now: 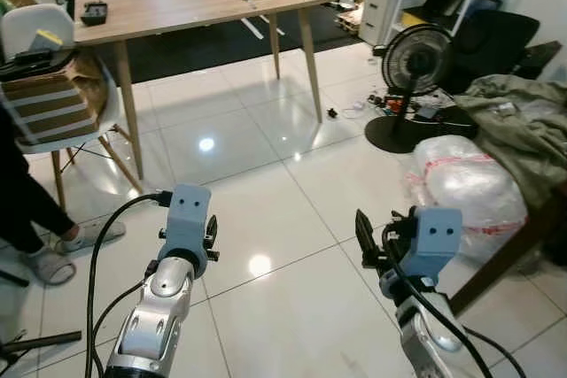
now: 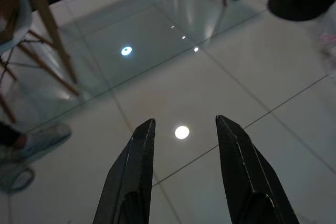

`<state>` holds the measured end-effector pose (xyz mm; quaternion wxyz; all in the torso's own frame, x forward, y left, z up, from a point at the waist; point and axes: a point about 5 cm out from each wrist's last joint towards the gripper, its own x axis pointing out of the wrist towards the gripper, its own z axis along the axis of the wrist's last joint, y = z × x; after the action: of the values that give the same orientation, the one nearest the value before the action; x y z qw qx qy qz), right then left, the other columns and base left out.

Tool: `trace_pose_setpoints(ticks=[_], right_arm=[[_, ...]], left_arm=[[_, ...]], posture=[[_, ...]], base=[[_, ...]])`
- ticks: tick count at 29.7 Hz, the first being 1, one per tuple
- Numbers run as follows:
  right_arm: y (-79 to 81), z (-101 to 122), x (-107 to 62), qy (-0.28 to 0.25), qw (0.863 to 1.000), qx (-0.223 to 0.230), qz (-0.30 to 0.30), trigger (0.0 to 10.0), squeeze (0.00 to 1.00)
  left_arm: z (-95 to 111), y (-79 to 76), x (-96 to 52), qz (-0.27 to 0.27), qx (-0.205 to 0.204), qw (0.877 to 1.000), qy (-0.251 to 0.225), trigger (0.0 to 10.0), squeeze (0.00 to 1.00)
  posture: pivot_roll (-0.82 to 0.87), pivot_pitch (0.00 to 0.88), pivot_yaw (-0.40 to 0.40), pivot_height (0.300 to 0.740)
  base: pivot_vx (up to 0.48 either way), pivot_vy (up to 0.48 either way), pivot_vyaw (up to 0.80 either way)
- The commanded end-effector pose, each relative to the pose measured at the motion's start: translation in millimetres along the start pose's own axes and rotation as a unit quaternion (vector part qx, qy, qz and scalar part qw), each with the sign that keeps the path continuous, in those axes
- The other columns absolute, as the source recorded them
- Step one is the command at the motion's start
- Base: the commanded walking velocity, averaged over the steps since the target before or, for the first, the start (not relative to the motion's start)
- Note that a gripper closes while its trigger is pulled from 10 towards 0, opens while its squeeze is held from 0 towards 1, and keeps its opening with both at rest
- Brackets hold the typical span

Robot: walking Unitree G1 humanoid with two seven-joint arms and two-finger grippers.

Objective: Setting the table

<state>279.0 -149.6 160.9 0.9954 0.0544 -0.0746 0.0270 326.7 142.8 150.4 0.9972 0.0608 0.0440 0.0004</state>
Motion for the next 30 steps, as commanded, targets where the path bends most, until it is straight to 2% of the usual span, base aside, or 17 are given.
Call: trace_pose_setpoints(ticks=[1, 11, 14, 18, 19, 20, 21, 24, 30], right_arm=[[-2.2, -6, -1.5, 0.01, 1.0, -0.003, 0.0, 10.0, 0.0], [-1.2, -8, 0.4, 0.01, 1.0, -0.008, 0.005, 10.0, 0.0], [-4.8, -11, 0.2, 0.012, 1.0, -0.016, -0.014, 10.0, 0.0], [-23.8, -14, 1.8, 0.015, 0.997, -0.052, -0.059, 10.0, 0.0], [-23.8, -14, 1.8, 0.015, 0.997, -0.052, -0.059, 10.0, 0.0], [-37.0, -16, 2.7, 0.015, 0.992, -0.095, -0.077, 10.0, 0.0], [-37.0, -16, 2.7, 0.015, 0.992, -0.095, -0.077, 10.0, 0.0], [-52.2, -23, 1.8, 0.029, 0.989, -0.115, -0.084, 10.0, 0.0], [-60.8, -32, 0.3, 0.051, 0.986, -0.143, -0.066, 10.0, 0.0]], left_arm=[[-6, -0.7, -0.1, 0.004, 0.004, 1.0, 0.007, 10.0, 0.0], [-7, -3.7, 1.4, 0.004, 0.001, 1.0, 0.001, 10.0, 0.0], [-8, -5.9, 0.3, -0.007, 0.001, 1.0, 0.0, 10.0, 0.0], [-10, -15.7, -5.7, -0.073, 0.026, 0.997, -0.017, 10.0, 0.0], [-10, -15.7, -5.7, -0.073, 0.026, 0.997, -0.017, 10.0, 0.0], [-15, -18.8, -8.4, -0.108, 0.034, 0.993, -0.016, 10.0, 0.0], [-15, -18.8, -8.4, -0.108, 0.034, 0.993, -0.016, 10.0, 0.0], [-23, -18.9, -10.2, -0.134, 0.043, 0.99, -0.011, 10.0, 0.0], [-29, -15.9, -10.9, -0.151, 0.057, 0.987, -0.013, 10.0, 0.0]], posture=[[-0.02, 0.111, 0.084, 0.74], [-0.02, 0.103, 0.078, 0.74], [-0.02, 0.098, 0.079, 0.74], [-0.02, 0.095, 0.08, 0.74], [-0.02, 0.095, 0.08, 0.74], [-0.01, 0.096, 0.085, 0.74], [-0.01, 0.096, 0.085, 0.74], [-0.01, 0.097, 0.086, 0.74], [-0.01, 0.094, 0.081, 0.74]], base=[[0.469, 0.0, 0.0], [0.469, 0.0, 0.0], [0.469, 0.0, 0.0], [0.469, 0.0, 0.0], [0.469, 0.0, 0.0], [0.469, 0.0, 0.0], [0.469, 0.0, 0.0], [0.469, 0.0, 0.0], [0.469, 0.0, 0.0]])
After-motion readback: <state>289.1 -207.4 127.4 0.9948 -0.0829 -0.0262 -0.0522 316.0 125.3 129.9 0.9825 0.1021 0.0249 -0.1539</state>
